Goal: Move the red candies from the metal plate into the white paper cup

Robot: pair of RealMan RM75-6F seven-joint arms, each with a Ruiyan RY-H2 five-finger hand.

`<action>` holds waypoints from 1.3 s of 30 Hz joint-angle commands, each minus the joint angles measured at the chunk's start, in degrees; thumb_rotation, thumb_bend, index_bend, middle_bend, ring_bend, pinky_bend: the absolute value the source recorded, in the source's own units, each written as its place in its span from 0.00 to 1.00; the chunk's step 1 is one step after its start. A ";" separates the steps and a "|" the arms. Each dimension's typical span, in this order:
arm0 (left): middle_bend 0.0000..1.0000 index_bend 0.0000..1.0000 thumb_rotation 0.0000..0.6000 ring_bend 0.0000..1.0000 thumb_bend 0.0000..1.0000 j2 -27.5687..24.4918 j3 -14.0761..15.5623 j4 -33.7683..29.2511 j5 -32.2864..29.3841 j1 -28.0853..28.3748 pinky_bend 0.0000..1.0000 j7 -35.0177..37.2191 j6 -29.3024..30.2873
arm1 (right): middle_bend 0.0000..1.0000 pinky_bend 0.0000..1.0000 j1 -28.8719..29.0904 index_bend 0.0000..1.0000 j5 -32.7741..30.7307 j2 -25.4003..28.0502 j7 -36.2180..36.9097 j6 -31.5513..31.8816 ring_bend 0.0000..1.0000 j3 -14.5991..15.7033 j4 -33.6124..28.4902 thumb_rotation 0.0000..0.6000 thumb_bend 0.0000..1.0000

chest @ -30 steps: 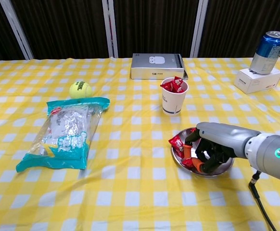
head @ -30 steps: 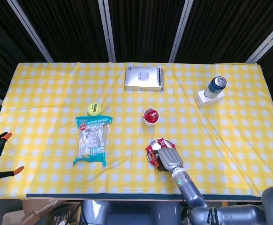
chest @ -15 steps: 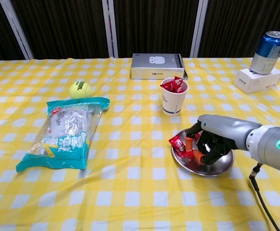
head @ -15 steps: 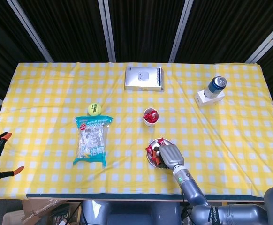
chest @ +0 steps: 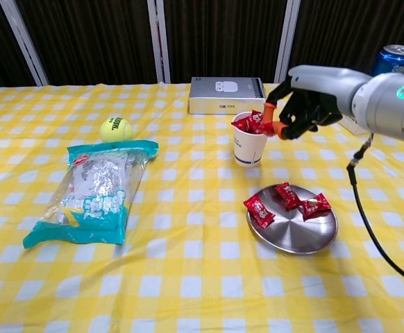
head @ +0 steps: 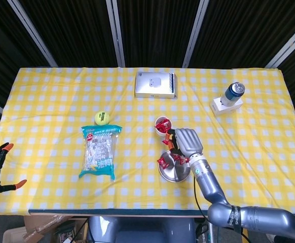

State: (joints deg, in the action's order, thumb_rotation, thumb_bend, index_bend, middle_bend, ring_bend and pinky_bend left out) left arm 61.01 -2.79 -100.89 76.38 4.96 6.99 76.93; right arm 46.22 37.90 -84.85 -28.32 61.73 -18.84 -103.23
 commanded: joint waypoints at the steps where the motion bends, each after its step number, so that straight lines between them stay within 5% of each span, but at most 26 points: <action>1: 0.00 0.00 1.00 0.00 0.01 0.02 -0.07 -0.07 -0.27 0.08 0.00 -0.08 -0.18 | 0.75 1.00 2.51 0.53 -2.44 -0.40 -0.50 -1.53 0.80 -2.07 3.65 1.00 0.61; 10: 0.00 0.00 1.00 0.00 0.01 -0.12 -0.39 -0.58 -1.69 0.46 0.00 -0.32 -1.22 | 0.75 1.00 7.42 0.53 -5.53 -5.16 1.30 -5.68 0.80 -4.51 16.85 1.00 0.61; 18: 0.00 0.00 1.00 0.00 0.01 -0.45 -0.55 -0.86 -2.57 0.87 0.00 -0.08 -2.33 | 0.75 1.00 8.71 0.53 -6.83 -8.09 2.80 -9.27 0.80 -3.09 23.61 1.00 0.61; 26: 0.00 0.00 1.00 0.00 0.01 -0.62 -0.63 -1.17 -2.94 0.96 0.00 -0.13 -2.54 | 0.75 1.00 9.13 0.53 -6.76 -10.01 3.67 -10.59 0.80 -1.86 26.34 1.00 0.61; 34: 0.00 0.00 1.00 0.00 0.01 -0.67 -0.64 -1.10 -2.97 0.90 0.00 0.12 -2.45 | 0.75 1.00 9.08 0.32 -5.42 -10.04 4.52 -9.06 0.79 -2.08 25.48 1.00 0.60; 39: 0.00 0.00 1.00 0.00 0.01 -0.65 -0.61 -1.05 -2.80 0.83 0.00 0.04 -2.22 | 0.75 1.00 8.55 0.30 -4.73 -9.03 4.50 -7.60 0.79 -1.99 23.24 1.00 0.56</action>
State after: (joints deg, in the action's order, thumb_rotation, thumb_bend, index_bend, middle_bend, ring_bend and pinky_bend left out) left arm 60.35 -3.40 -101.94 73.58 5.80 7.04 74.70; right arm 54.98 32.96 -94.23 -23.79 53.71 -20.90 -79.45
